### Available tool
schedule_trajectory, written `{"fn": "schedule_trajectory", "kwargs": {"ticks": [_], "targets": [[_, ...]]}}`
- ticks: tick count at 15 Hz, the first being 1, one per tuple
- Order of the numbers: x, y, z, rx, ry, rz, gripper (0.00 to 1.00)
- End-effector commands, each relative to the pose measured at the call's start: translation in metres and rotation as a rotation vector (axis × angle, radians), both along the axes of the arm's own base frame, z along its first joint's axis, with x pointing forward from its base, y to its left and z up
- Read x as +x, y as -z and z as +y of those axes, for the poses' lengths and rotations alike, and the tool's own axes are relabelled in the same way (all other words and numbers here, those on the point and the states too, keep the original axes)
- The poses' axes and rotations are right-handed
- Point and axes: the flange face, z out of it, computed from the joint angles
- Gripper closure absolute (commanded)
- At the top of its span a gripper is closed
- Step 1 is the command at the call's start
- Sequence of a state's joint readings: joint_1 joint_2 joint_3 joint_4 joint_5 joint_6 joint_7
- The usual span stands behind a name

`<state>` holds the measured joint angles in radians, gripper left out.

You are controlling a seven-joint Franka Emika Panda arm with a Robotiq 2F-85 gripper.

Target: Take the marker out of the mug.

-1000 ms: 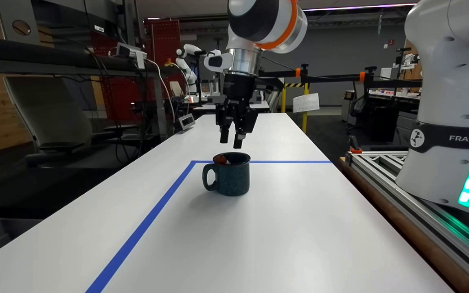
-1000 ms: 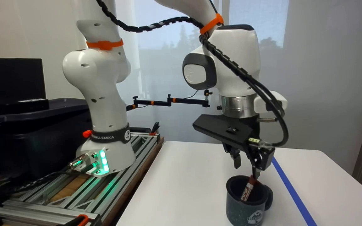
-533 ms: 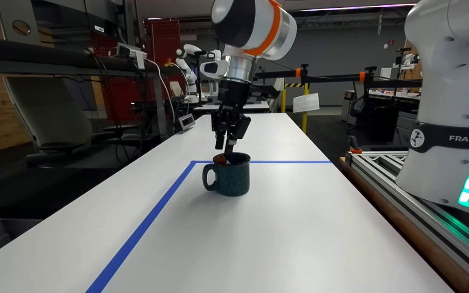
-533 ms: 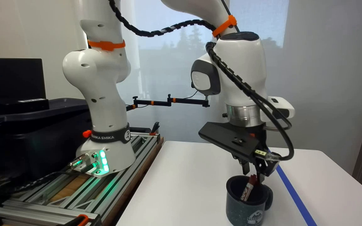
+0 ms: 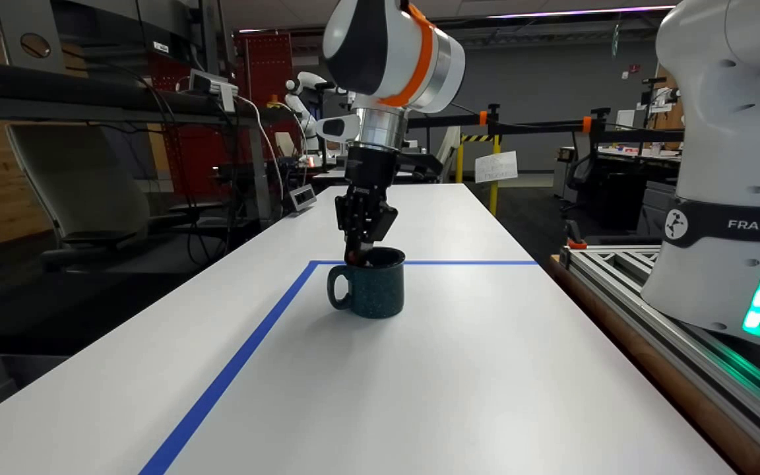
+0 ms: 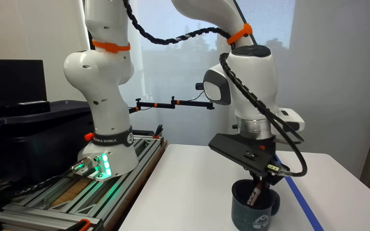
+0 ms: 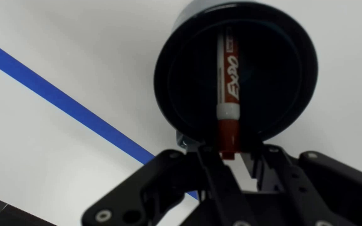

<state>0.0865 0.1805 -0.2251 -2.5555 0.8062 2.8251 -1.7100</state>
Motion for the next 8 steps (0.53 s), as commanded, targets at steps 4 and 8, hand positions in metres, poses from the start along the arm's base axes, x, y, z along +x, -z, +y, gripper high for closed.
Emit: {"fn": "schedule_trajectory", "kwargs": {"ticks": [4, 8], "targets": [[0.005, 0.002, -0.004, 0.002, -0.002, -0.032, 0.95], [-0.004, -0.009, -0.006, 0.022, -0.009, -0.019, 0.95]]}}
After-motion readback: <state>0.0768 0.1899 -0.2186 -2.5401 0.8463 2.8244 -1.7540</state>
